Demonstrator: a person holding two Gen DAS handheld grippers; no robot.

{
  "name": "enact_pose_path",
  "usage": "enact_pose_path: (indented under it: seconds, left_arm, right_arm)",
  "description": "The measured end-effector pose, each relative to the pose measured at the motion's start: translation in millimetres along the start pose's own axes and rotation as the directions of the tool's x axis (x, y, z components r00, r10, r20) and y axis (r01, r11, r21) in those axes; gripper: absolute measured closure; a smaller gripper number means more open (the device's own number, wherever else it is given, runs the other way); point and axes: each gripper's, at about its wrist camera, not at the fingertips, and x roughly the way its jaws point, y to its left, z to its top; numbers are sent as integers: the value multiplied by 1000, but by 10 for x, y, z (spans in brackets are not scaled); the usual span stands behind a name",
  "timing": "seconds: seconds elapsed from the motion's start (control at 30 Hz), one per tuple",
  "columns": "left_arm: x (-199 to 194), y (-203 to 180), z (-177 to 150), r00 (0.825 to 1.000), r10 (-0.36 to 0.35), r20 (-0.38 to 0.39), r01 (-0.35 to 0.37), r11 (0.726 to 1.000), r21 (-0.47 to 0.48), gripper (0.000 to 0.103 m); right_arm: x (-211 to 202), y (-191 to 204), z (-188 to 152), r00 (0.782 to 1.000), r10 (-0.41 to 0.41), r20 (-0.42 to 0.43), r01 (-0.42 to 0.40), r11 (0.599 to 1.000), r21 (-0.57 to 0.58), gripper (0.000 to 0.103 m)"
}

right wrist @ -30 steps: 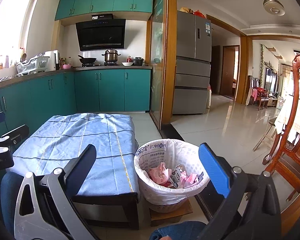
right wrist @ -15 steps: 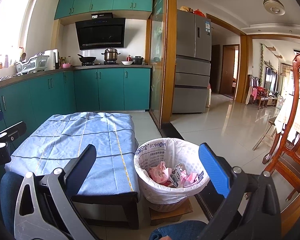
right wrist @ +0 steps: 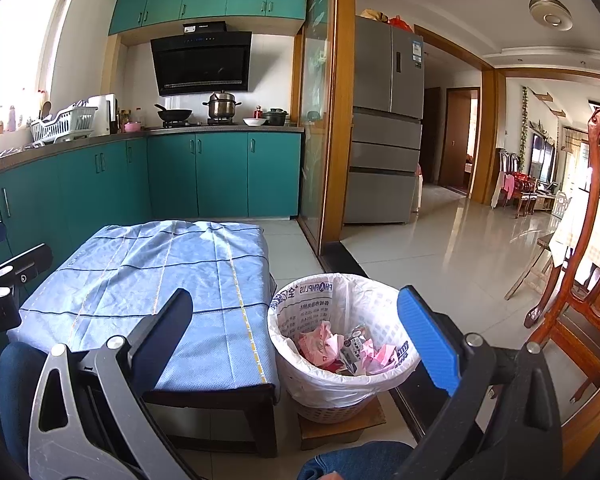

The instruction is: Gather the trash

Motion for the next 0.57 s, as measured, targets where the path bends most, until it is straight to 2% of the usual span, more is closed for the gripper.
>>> enact_pose_path:
  seconds: [0.2,0.4,0.5,0.57]
  left_arm:
    - [32,-26,-8,1000,-7,0,7,1000,0,3]
    - [117,-74,-35,999,-48,-17,48,999,11,3]
    - [274,-86,-69,999,-19,-41,21,999,33,3]
    - [570,-69,-131,995,36,-89,-31,998,57,3]
  right_arm:
    - [49,3,5,1000,0,-8,0,1000,2,3]
    - [137,-25,-8,999,3,-36,-2,1000,18,3]
    - [126,-55,19,999,38,-23,-37,998,43,3]
    - [7,-44,77,994,100,36,-102,993,58,3]
